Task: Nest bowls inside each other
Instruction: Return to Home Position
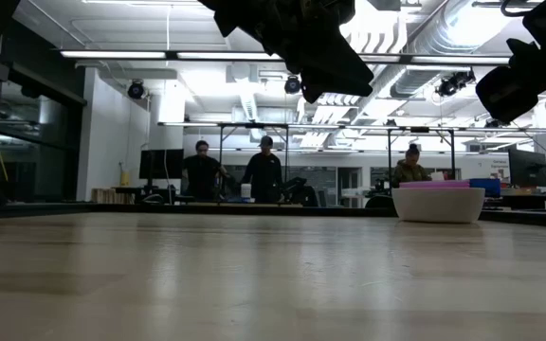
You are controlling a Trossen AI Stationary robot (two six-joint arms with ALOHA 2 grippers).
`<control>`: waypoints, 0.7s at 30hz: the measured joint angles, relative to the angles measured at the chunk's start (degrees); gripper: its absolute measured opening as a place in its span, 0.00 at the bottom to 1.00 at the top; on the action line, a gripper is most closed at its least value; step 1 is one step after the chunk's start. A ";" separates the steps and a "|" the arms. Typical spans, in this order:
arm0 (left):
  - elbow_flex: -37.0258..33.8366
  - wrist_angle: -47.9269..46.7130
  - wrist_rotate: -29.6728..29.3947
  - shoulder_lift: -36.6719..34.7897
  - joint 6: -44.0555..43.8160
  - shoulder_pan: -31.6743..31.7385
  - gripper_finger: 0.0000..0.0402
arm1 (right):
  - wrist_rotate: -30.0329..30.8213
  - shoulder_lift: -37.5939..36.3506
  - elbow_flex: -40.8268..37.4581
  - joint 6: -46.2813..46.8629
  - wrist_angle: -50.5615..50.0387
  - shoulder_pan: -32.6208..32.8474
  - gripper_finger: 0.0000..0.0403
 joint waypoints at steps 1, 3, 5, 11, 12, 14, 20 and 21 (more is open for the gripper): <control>0.00 0.00 0.00 0.00 0.00 0.00 0.32 | 0.00 0.00 0.00 0.01 0.00 0.00 0.23; 0.00 0.00 0.01 0.00 0.01 0.00 0.32 | 0.00 0.02 0.00 0.02 0.00 0.00 0.23; 0.00 0.01 0.01 0.00 0.00 0.00 0.32 | 0.00 0.02 0.00 0.01 0.00 0.00 0.23; 0.00 0.76 0.01 0.00 -0.85 0.00 0.32 | 0.00 0.02 0.00 0.02 0.00 0.00 0.23; 0.00 1.02 0.02 0.00 -1.86 0.00 0.32 | 0.00 0.02 0.00 0.01 0.00 0.00 0.23; 0.00 2.24 0.06 0.00 -3.33 0.00 0.32 | 0.00 0.02 0.00 0.02 0.00 0.00 0.23; 0.00 5.64 0.21 0.00 -7.06 0.00 0.32 | 0.00 0.02 0.00 0.02 0.00 -0.02 0.23; 0.00 5.91 0.21 0.00 -7.12 0.00 0.32 | 0.00 0.02 0.00 0.02 0.00 0.00 0.23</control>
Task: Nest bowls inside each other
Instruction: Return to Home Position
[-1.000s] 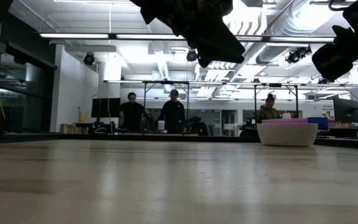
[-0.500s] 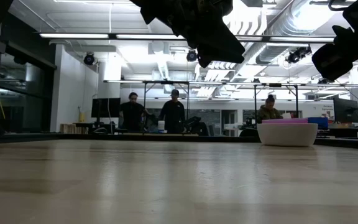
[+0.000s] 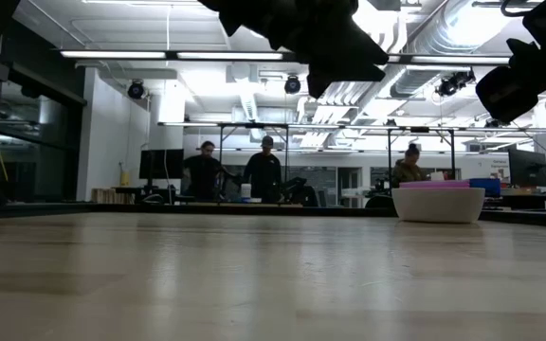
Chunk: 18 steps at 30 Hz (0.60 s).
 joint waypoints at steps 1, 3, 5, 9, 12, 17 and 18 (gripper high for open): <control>0.00 0.06 0.00 0.00 -0.01 0.00 0.32 | 0.00 0.00 0.00 -0.01 0.00 -0.01 0.23; 0.00 0.00 0.00 0.00 0.00 0.00 0.32 | 0.00 0.00 0.00 0.00 0.00 -0.02 0.23; -0.97 -0.01 -0.16 -1.36 -0.10 0.00 0.32 | 0.00 0.00 0.00 -0.02 0.00 -0.02 0.23; -9.41 7.46 -0.16 -7.44 0.02 0.32 0.32 | 0.00 0.05 0.00 0.00 0.11 -0.02 0.23; -18.02 14.90 -0.11 -12.72 0.05 0.54 0.32 | 0.01 0.26 0.00 -0.02 0.31 -0.01 0.23; -29.89 21.44 -0.23 -21.74 0.04 0.82 0.32 | -0.01 0.71 0.00 -0.02 0.52 -0.02 0.23; -31.65 22.44 -0.23 -23.24 0.00 0.79 0.32 | 0.00 0.90 0.00 -0.02 0.52 0.00 0.23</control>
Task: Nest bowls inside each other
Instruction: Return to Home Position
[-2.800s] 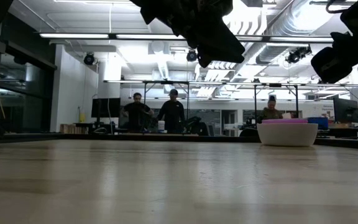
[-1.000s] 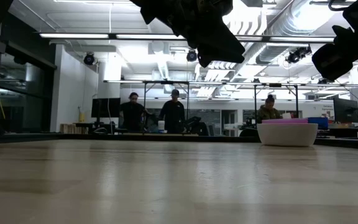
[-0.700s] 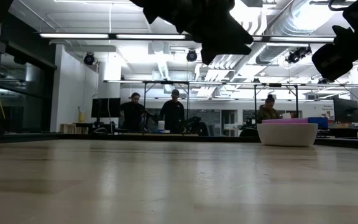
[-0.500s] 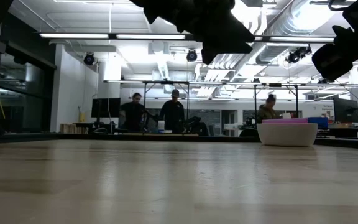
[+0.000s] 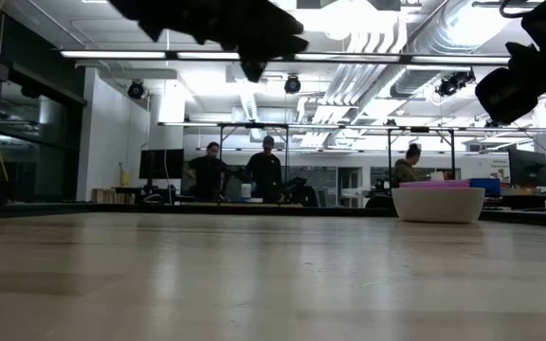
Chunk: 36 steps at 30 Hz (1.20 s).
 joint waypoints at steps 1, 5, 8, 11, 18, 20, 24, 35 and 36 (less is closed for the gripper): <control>-1.75 1.09 -0.01 -1.36 0.02 -0.02 0.32 | 0.00 0.02 0.00 0.02 0.00 -0.02 0.23; -7.49 3.19 0.16 -7.48 0.00 -0.02 0.32 | -0.02 0.01 0.00 0.01 0.09 0.00 0.23; -11.06 3.69 0.15 -11.90 0.00 -0.01 0.32 | -0.02 -0.01 0.00 0.01 0.11 -0.02 0.23; -15.15 4.68 0.17 -16.50 0.00 -0.02 0.32 | -0.02 -0.01 0.00 0.00 0.13 0.00 0.23; -26.57 11.27 0.00 -26.71 0.04 -0.02 0.32 | -0.02 -0.03 0.00 0.00 0.18 -0.01 0.23; -29.43 12.46 0.01 -29.35 0.02 -0.04 0.32 | -0.02 -0.01 0.00 0.02 0.20 0.00 0.23; -35.06 14.88 0.01 -35.41 0.01 -0.04 0.32 | -0.02 -0.02 0.00 0.00 0.22 -0.02 0.23; -48.64 15.40 0.03 -55.49 -0.17 -0.02 0.32 | -0.02 -0.03 0.00 0.00 0.25 -0.01 0.23; -49.46 15.46 0.03 -57.11 -0.17 -0.02 0.32 | -0.02 -0.03 0.00 0.00 0.26 -0.02 0.23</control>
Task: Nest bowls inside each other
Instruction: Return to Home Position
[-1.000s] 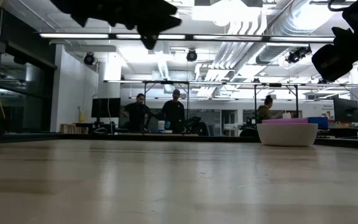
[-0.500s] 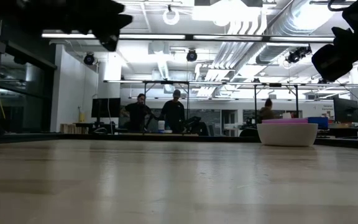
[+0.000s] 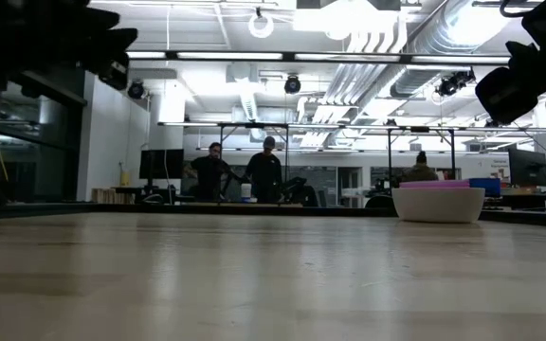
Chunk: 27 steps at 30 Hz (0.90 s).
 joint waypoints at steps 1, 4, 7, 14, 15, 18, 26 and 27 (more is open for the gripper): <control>-0.84 -0.12 0.00 -1.60 0.00 0.00 0.32 | 0.00 0.00 0.00 0.01 0.00 0.00 0.23; -3.00 -0.56 0.02 -5.79 -0.38 0.00 0.32 | 0.00 0.02 0.00 -0.01 0.00 0.00 0.23; -4.82 -0.50 0.04 -9.12 -1.29 0.00 0.32 | 0.00 0.00 0.01 -0.01 0.00 0.01 0.23; -6.58 -0.99 0.20 -14.25 -2.19 0.00 0.32 | 0.00 0.00 0.00 0.00 0.02 0.01 0.23; -6.60 -1.19 0.20 -14.64 -2.46 0.00 0.32 | 0.00 0.00 0.00 0.01 0.01 0.02 0.23; -6.65 -2.70 0.17 -16.01 -2.78 0.00 0.32 | 0.00 0.01 0.00 -0.01 0.02 0.01 0.23; -6.80 -11.84 0.22 -23.53 -2.78 0.00 0.32 | 0.00 0.00 0.00 0.01 0.02 0.01 0.23; -6.80 -13.70 0.22 -24.99 -2.79 0.00 0.32 | 0.00 0.00 0.00 0.00 0.02 0.01 0.23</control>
